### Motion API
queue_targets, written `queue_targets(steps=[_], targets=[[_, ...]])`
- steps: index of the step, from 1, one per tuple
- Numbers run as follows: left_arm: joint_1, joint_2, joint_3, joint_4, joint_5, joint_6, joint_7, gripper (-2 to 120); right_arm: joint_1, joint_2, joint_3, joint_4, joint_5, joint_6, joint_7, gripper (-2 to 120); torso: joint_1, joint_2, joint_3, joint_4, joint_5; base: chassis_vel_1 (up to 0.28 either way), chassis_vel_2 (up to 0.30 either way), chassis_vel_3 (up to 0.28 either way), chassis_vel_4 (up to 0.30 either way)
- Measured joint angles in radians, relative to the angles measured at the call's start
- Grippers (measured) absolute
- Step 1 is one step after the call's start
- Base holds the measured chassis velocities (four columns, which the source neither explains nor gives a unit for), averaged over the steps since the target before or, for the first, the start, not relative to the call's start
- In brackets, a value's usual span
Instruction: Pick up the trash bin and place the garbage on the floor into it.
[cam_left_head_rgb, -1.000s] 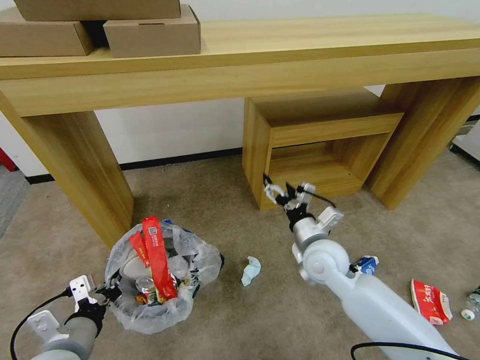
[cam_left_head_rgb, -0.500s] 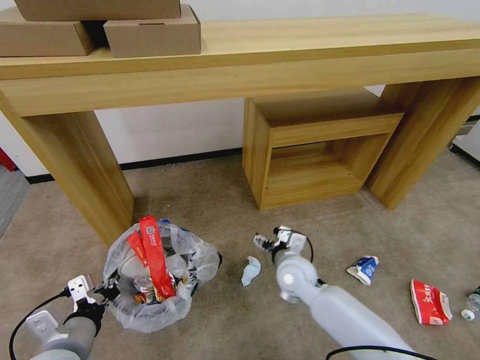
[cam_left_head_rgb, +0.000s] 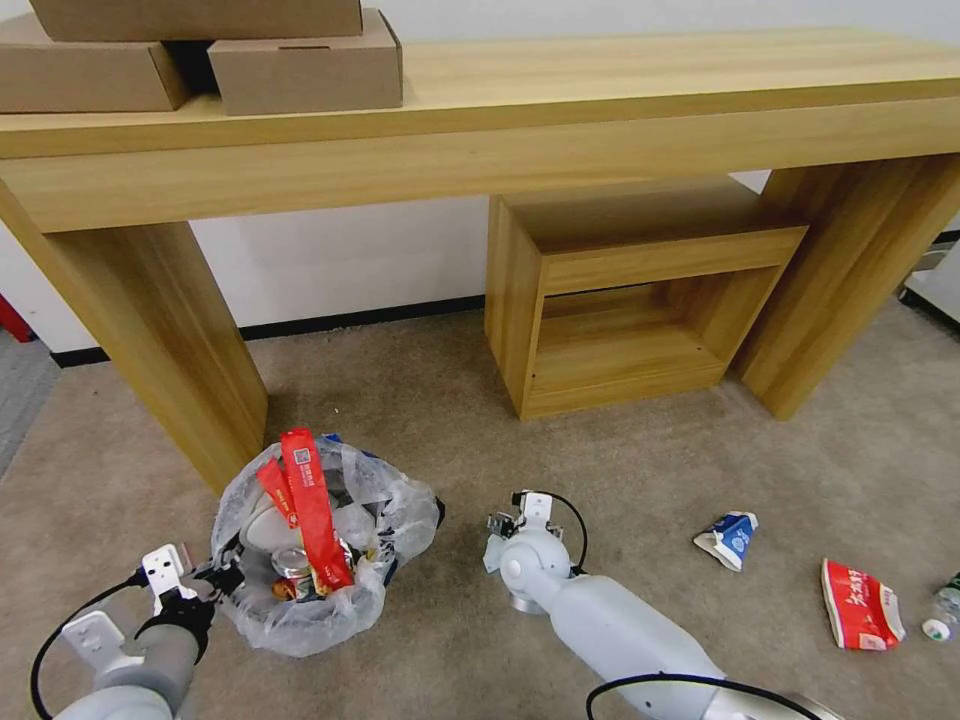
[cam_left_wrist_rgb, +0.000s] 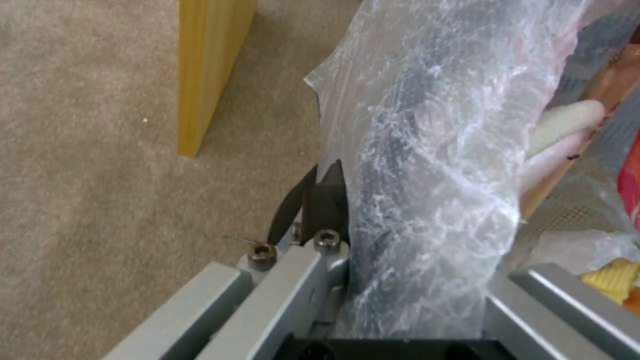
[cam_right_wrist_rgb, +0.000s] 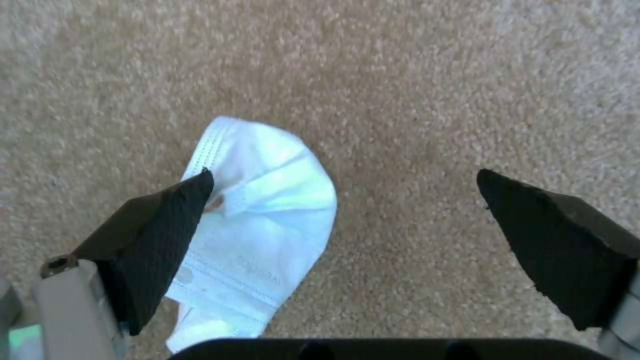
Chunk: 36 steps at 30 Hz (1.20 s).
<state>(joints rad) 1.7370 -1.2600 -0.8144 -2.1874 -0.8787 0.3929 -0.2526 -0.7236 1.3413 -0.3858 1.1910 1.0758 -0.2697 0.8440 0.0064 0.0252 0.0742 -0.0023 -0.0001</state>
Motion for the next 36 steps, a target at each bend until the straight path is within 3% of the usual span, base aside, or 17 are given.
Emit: queue_targets(steps=[4,8,12,19,23,26,27,29,31,33,36], targets=[[-0.003,-0.001,0.003,0.003,-0.001,0.001,0.0,0,0.005,0.018,-0.02,-0.038,-0.026,0.014,-0.017,100,0.0,0.0,0.0,0.0002,0.0,0.0,0.0,0.0,0.0],[-0.008,-0.004,0.005,0.007,0.0,0.002,-0.001,0,-0.005,0.013,-0.032,0.003,-0.042,0.015,-0.035,93,0.0,0.0,0.0,0.0002,0.0001,0.0,0.0,0.0,0.0],[-0.01,-0.006,0.006,0.007,0.001,0.002,-0.001,0,-0.021,-0.006,-0.061,0.052,-0.054,0.01,-0.037,100,0.0,0.0,0.0,0.0002,0.0001,0.0,0.0,0.0,0.0],[-0.009,-0.008,0.007,0.002,0.001,0.002,-0.001,0,-0.037,-0.008,-0.076,0.035,-0.083,0.015,-0.042,96,0.0,0.0,0.0,0.0001,0.0001,0.0,0.0,0.0,0.0],[-0.005,-0.01,0.007,0.002,0.004,0.001,0.0,0,-0.039,-0.006,-0.082,0.027,-0.093,0.02,-0.045,82,0.0,0.0,0.0,0.0002,0.0002,0.0,0.0,0.0,0.0],[-0.004,-0.01,0.007,0.002,0.004,0.001,0.0,0,-0.038,-0.006,-0.084,0.024,-0.095,0.021,-0.045,78,0.0,0.0,0.0,0.0002,0.0001,0.0,0.0,0.0,0.0],[-0.004,-0.012,0.009,-0.001,0.005,0.001,0.0,0,-0.036,-0.005,-0.094,0.016,-0.104,0.03,-0.051,64,0.0,0.0,0.0,0.0002,0.0001,0.0,0.0,0.0,0.0],[-0.004,-0.012,0.009,-0.002,0.005,0.001,0.0,0,-0.036,-0.005,-0.096,0.015,-0.106,0.032,-0.052,62,0.0,0.0,0.0,0.0002,0.0002,0.0,0.0,0.0,0.0],[-0.003,-0.012,0.01,-0.003,0.005,0.0,0.001,0,-0.035,-0.005,-0.1,0.014,-0.108,0.035,-0.055,51,0.0,0.0,0.0,0.0002,0.0002,0.0,0.0,0.0,0.0],[-0.003,-0.012,0.01,-0.003,0.005,0.0,0.001,0,-0.034,-0.005,-0.101,0.014,-0.108,0.035,-0.056,51,0.0,0.0,0.0,0.0002,0.0002,0.0,0.0,0.0,0.0],[-0.003,-0.016,0.013,-0.001,0.01,-0.004,0.006,0,-0.03,-0.008,-0.127,0.008,-0.122,0.065,-0.082,31,0.0,0.0,0.0,0.0002,0.0001,0.0,0.0,0.0,0.0]])
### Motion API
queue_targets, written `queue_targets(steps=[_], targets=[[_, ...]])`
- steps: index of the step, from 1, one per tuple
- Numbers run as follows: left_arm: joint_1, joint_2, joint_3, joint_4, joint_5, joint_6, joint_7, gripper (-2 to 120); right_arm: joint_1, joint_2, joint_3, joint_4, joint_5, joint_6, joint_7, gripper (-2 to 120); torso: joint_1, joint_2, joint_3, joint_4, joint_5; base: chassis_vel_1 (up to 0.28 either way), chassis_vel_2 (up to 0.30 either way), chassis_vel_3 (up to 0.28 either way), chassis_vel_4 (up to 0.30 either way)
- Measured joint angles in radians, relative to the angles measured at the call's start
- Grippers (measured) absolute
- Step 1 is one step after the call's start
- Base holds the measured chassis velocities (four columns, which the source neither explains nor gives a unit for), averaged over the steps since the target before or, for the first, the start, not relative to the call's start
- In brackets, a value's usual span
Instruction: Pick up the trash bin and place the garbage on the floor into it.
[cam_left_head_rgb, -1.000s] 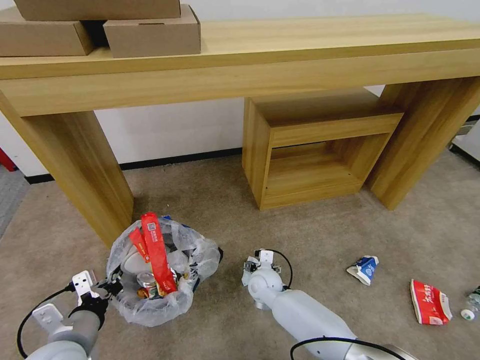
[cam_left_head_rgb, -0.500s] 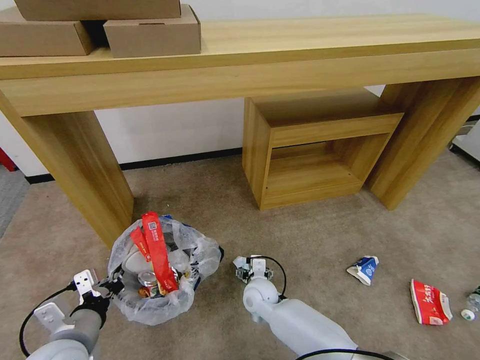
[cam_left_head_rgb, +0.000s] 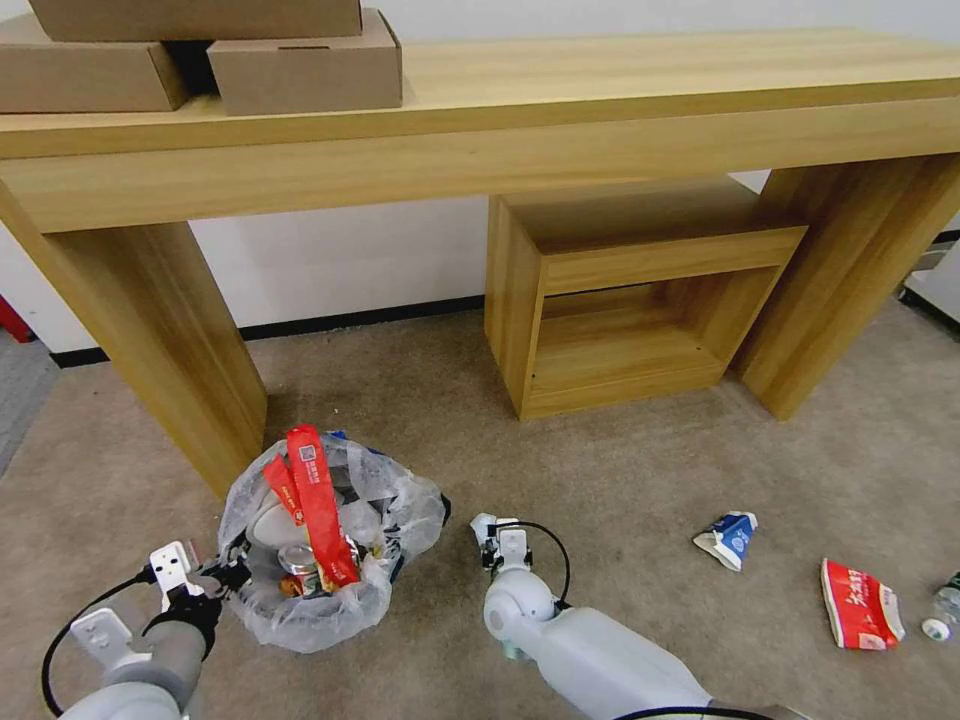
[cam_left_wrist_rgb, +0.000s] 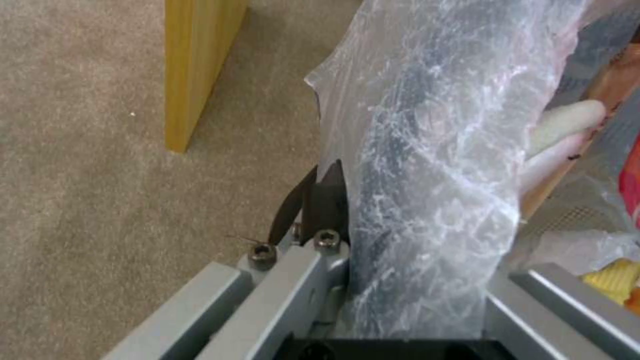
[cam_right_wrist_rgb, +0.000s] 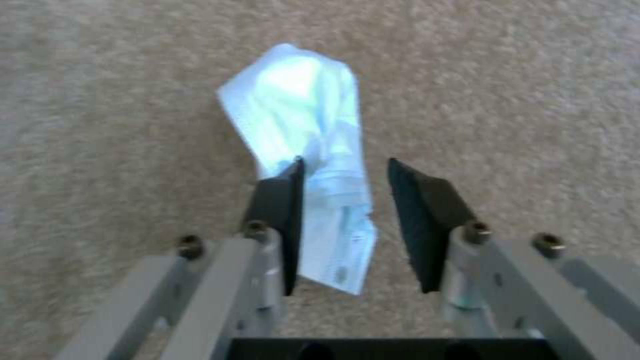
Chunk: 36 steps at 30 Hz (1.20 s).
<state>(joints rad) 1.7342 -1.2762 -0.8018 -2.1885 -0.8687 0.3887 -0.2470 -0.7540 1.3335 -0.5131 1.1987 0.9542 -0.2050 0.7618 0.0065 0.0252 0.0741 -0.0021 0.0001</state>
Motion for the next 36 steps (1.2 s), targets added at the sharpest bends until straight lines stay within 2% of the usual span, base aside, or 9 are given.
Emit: queue_targets(steps=[2,4,8,13,22,26,29,33,36], targets=[[0.0,-0.001,0.001,0.001,0.001,-0.001,0.001,0,0.001,0.0,-0.007,-0.002,-0.003,0.008,-0.006,28,0.0,0.0,0.0,0.0,0.0,0.0,0.0,0.0,0.0],[-0.001,-0.003,0.003,0.003,0.002,-0.001,0.002,0,0.003,-0.003,-0.022,-0.001,-0.008,0.024,-0.026,17,0.0,0.0,0.0,0.0,0.0,0.0,0.0,0.0,0.0],[-0.004,-0.005,0.006,0.004,0.002,-0.002,0.003,0,0.003,-0.009,-0.043,0.006,-0.019,0.055,-0.064,2,0.0,0.0,0.0,0.0,0.0,0.0,0.0,0.0,0.0],[-0.006,-0.006,0.009,0.007,0.004,-0.005,0.003,0,-0.001,-0.007,-0.053,-0.01,-0.055,0.105,-0.105,0,0.0,0.0,0.0,0.0,0.0,0.0,0.0,0.0,0.0],[-0.019,-0.007,0.014,0.018,0.005,-0.005,0.004,0,-0.008,-0.022,-0.039,0.001,-0.096,0.123,-0.115,0,0.0,0.0,0.0,0.0,0.0,0.0,0.0,0.0,0.0],[-0.025,-0.005,0.015,0.023,0.004,-0.005,0.004,0,-0.021,-0.04,-0.026,0.052,-0.098,0.13,-0.113,0,0.0,0.0,0.0,0.0,0.0001,0.0,0.0,0.0,0.0],[-0.03,-0.003,0.015,0.03,0.003,-0.005,0.003,0,-0.037,-0.084,0.0,0.145,-0.091,0.136,-0.112,0,0.0,0.0,0.0,0.0,0.0,0.0,0.0,0.0,0.0],[-0.038,-0.004,0.021,0.037,0.003,-0.004,0.002,0,-0.043,-0.124,0.006,0.18,-0.091,0.133,-0.112,0,0.0,0.0,0.0,-0.0001,0.0,0.0,0.0,0.0,0.0],[-0.045,-0.005,0.025,0.039,0.003,-0.002,0.0,0,-0.043,-0.123,0.005,0.172,-0.1,0.137,-0.124,0,0.0,0.0,0.0,-0.0002,0.0001,0.0,0.0,0.0,0.0]])
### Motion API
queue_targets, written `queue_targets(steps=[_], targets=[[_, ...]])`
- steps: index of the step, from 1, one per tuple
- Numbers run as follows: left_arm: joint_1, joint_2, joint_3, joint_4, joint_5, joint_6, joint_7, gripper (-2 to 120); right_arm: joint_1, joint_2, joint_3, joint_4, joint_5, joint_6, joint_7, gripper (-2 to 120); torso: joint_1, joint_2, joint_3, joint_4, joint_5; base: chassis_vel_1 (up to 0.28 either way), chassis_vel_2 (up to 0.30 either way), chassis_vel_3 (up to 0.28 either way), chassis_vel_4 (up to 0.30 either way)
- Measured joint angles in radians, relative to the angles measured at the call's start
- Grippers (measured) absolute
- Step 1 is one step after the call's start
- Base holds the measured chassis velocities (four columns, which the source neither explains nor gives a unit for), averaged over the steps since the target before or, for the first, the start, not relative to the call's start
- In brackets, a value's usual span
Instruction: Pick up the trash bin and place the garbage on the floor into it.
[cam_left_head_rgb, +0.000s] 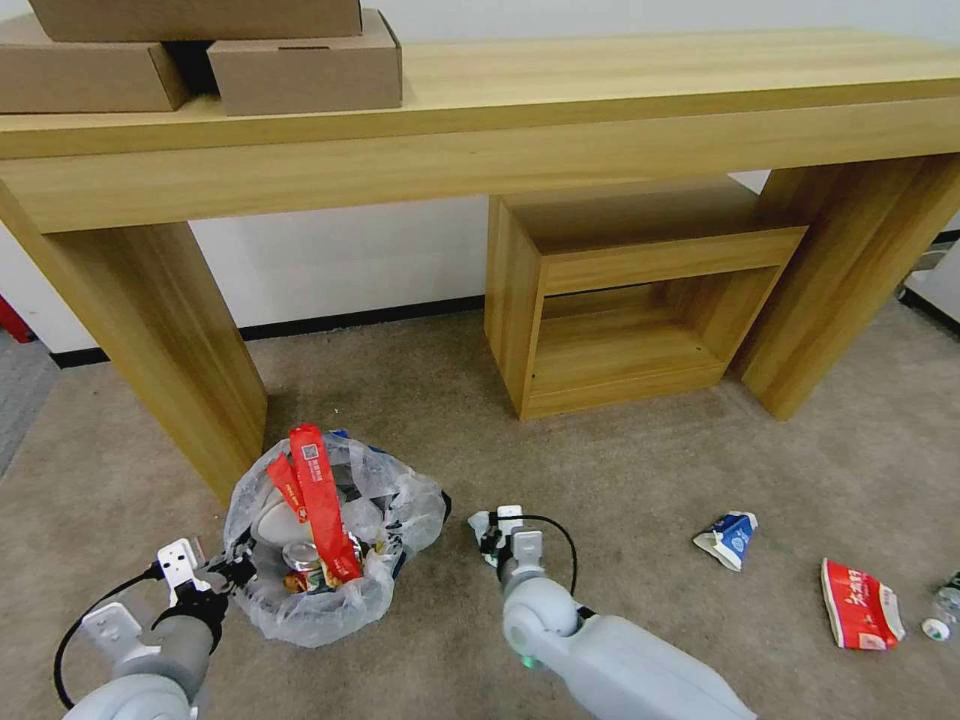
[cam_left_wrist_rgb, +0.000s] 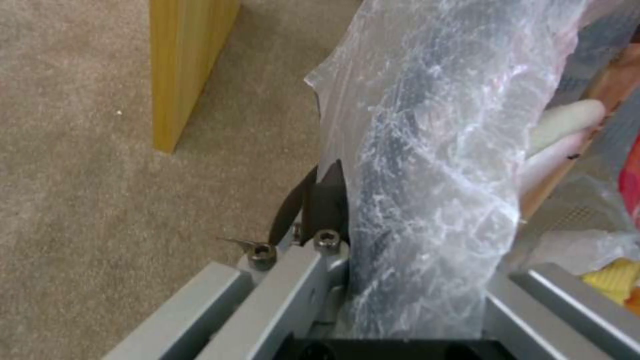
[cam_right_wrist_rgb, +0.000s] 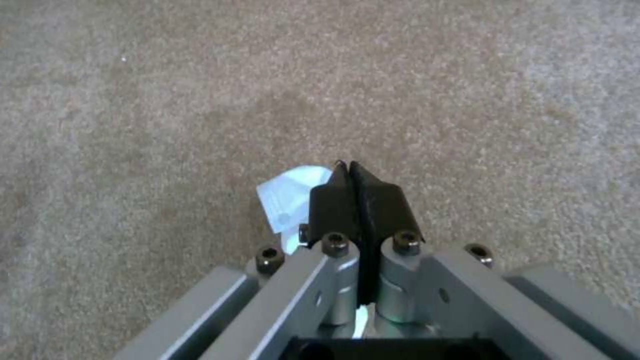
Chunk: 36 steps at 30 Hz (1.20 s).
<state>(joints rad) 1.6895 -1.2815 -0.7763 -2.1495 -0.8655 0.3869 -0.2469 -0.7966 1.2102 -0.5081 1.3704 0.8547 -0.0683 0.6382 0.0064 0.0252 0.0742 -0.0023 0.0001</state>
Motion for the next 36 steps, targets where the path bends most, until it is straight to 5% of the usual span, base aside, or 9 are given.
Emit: queue_targets(steps=[2,27,31,36], targets=[[-0.001,0.0,0.001,0.001,0.0,0.0,0.0,0,0.001,0.006,-0.002,-0.005,-0.001,0.0,-0.006,0,0.0,0.0,0.0,0.0,-0.0001,0.0,0.0,0.0,0.0],[-0.009,0.006,0.005,0.015,-0.005,0.001,-0.001,0,0.069,0.099,-0.091,-0.229,-0.054,-0.018,-0.033,95,0.0,0.0,0.0,0.0001,-0.0001,0.0,0.0,0.0,0.0],[-0.006,0.006,0.004,0.015,-0.005,0.001,-0.001,0,0.075,0.111,-0.096,-0.259,-0.06,-0.009,-0.04,100,0.0,0.0,0.0,0.0002,-0.0001,0.0,0.0,0.0,0.0],[-0.002,0.001,0.004,0.011,-0.003,0.0,0.003,0,0.088,0.132,-0.107,-0.305,-0.07,0.003,-0.05,90,0.0,0.0,0.0,0.0002,-0.0001,0.0,0.0,0.0,0.0]])
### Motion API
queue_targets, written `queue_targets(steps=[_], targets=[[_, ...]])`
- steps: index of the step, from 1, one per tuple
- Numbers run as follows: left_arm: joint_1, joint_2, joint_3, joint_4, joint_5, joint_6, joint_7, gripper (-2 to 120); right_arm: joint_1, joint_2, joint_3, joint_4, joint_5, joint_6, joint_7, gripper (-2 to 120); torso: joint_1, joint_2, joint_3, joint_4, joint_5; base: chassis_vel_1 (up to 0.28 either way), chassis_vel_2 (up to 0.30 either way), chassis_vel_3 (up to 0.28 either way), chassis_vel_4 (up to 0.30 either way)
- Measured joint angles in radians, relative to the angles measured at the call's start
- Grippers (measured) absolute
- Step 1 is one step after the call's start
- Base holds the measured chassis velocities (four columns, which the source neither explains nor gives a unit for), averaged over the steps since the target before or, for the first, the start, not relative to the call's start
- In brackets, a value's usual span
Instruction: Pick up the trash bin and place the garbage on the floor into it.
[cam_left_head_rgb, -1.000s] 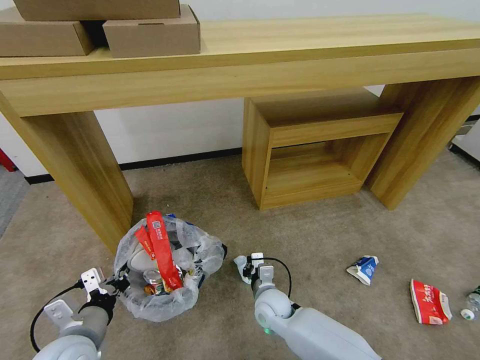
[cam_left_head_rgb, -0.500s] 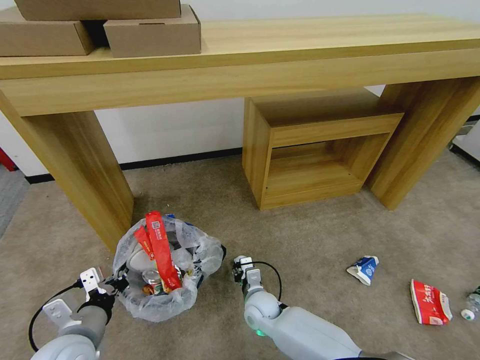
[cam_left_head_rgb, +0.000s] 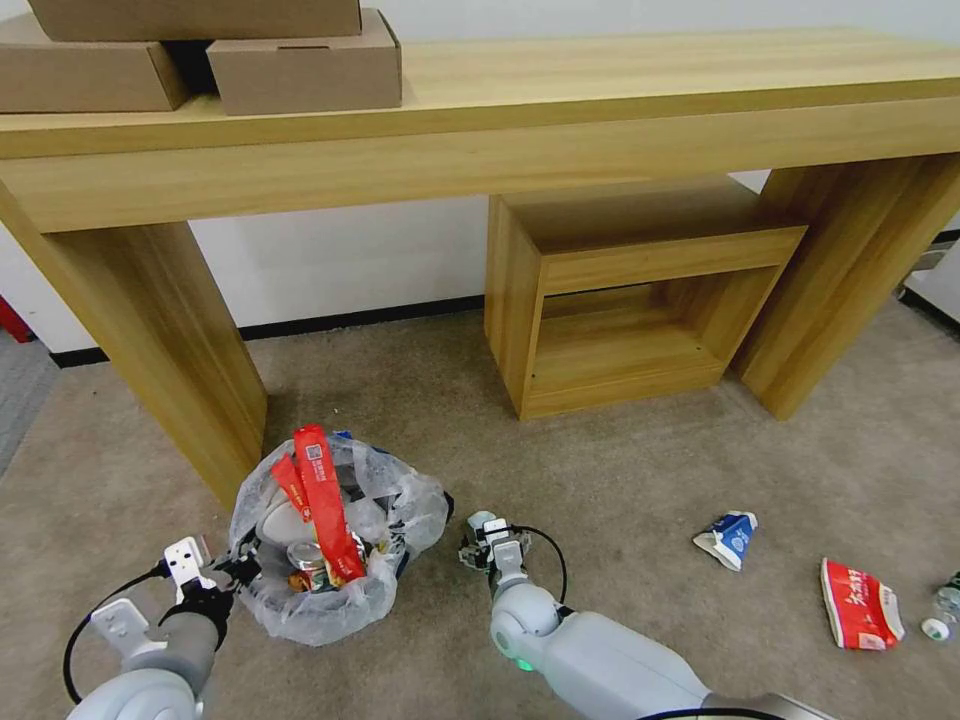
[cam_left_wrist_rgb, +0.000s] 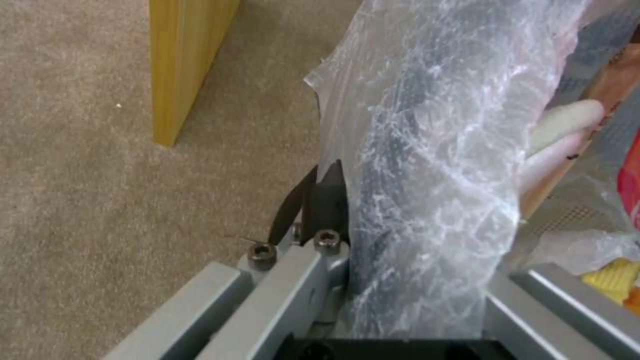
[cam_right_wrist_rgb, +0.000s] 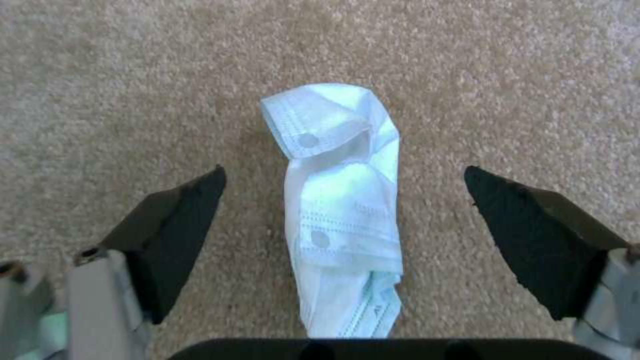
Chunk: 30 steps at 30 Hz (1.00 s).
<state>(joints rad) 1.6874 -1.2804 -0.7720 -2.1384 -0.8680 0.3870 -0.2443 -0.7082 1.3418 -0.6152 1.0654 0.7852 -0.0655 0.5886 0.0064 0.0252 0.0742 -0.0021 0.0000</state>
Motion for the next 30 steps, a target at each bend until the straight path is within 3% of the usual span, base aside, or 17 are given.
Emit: queue_targets(steps=[25,30], targets=[[0.015,-0.014,-0.002,-0.018,0.009,-0.007,0.004,0,-0.002,-0.002,-0.001,-0.026,-0.042,0.025,-0.005,0,0.0,0.0,0.0,0.0,0.0001,0.0,0.0,0.0,0.0],[0.017,-0.016,-0.002,-0.02,0.011,-0.007,0.004,0,-0.01,-0.013,0.009,-0.021,-0.04,0.062,-0.024,0,0.0,0.0,0.0,0.0001,0.0001,0.0,0.0,0.0,0.0]])
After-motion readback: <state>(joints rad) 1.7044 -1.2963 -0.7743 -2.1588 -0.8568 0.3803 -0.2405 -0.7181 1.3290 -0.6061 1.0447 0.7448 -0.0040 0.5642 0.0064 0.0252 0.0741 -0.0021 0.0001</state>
